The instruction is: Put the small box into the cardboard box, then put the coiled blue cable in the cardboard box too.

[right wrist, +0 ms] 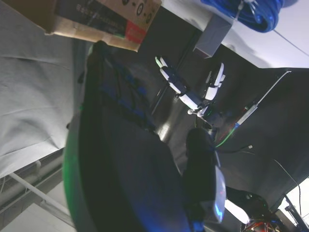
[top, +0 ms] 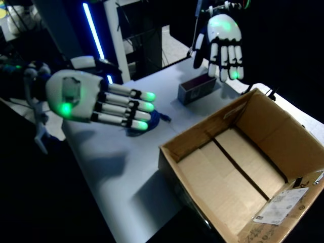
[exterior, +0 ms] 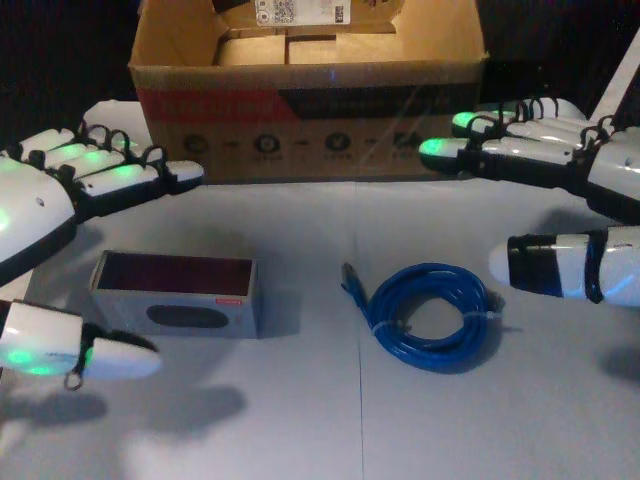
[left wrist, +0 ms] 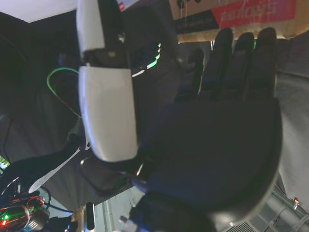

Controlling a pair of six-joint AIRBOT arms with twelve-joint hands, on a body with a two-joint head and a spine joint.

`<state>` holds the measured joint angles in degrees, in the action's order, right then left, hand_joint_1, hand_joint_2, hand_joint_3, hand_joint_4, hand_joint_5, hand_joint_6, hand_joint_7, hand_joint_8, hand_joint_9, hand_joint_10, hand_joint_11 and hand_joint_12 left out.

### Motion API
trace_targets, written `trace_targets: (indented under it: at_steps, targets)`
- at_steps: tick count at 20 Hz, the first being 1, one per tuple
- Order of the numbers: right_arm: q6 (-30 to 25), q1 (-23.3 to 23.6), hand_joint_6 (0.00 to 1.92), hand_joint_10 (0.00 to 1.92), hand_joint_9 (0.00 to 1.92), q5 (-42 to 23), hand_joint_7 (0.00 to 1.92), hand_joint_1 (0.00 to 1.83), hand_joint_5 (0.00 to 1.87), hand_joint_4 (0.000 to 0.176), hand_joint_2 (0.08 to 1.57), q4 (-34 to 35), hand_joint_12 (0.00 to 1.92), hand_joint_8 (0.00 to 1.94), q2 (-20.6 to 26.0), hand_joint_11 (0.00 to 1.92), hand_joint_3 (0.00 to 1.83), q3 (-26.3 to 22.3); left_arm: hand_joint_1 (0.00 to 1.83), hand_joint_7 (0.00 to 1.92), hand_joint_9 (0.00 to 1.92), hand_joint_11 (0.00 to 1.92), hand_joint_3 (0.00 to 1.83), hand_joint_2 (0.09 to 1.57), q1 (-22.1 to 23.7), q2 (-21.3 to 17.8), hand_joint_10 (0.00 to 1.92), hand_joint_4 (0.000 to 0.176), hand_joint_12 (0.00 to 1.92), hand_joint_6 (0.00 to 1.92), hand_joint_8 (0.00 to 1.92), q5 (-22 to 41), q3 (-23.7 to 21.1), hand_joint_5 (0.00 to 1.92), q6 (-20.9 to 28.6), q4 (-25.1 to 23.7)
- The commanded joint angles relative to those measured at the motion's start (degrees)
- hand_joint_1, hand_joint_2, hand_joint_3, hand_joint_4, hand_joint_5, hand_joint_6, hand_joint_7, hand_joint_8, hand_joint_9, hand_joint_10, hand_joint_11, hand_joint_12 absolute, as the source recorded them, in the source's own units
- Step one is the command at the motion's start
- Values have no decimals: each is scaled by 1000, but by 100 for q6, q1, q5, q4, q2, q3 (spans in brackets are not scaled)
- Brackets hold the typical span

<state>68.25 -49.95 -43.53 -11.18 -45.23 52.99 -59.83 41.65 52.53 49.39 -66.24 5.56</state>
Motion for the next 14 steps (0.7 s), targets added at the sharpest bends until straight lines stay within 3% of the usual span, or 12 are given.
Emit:
trace_targets:
  at_steps: [1,4,7,8,9,10,11,12,13,14]
  targets:
    - [-22,57,1,0,0,-697,0,0,90,176,1311,112,0,0,-8,0,15,20,306,214,205,0,16,909,74,37,5,176,460,5,4,695,24,211,6,32]
    - [-23,57,1,0,0,-696,0,2,82,176,1317,112,0,0,-15,0,12,18,443,194,196,0,0,862,179,241,0,176,438,1,0,523,132,203,6,29]
    - [-23,54,4,0,0,-692,0,27,93,176,1331,112,0,0,-13,0,9,18,578,333,385,42,0,831,441,603,0,170,818,0,0,153,394,277,6,27]
    - [-23,54,2,0,0,-692,0,3,95,176,1335,112,0,0,-13,0,6,18,637,390,452,66,0,824,526,734,23,159,846,5,18,0,488,295,6,27]
    - [-23,54,2,0,0,-692,0,0,94,176,1333,111,0,0,-12,0,4,18,637,421,490,88,0,827,624,896,11,164,890,2,3,-182,618,319,7,28]
    - [-23,54,0,0,0,-692,0,0,89,176,1333,110,0,0,-12,0,4,18,701,488,570,143,2,878,683,993,18,98,1227,3,5,-298,689,368,7,28]
    - [-23,54,0,0,0,-692,0,0,82,176,1333,106,0,0,-12,0,3,18,739,553,649,223,5,920,708,1028,40,68,1352,4,10,-336,714,398,7,28]
    - [-23,54,0,0,0,-692,5,0,76,176,1333,102,0,2,-11,0,3,18,791,635,744,324,5,963,720,1036,85,51,1447,6,17,-350,723,454,6,28]
    - [-23,54,0,0,0,-692,0,0,66,176,1335,101,0,0,-3,0,3,17,1022,916,720,554,0,1056,719,1024,783,0,1372,16,27,-339,715,784,7,28]
    - [-24,53,2,0,0,-692,0,0,72,176,1338,102,0,0,3,0,4,16,1176,969,746,628,3,1119,718,1000,935,0,1355,797,884,-322,710,869,8,36]
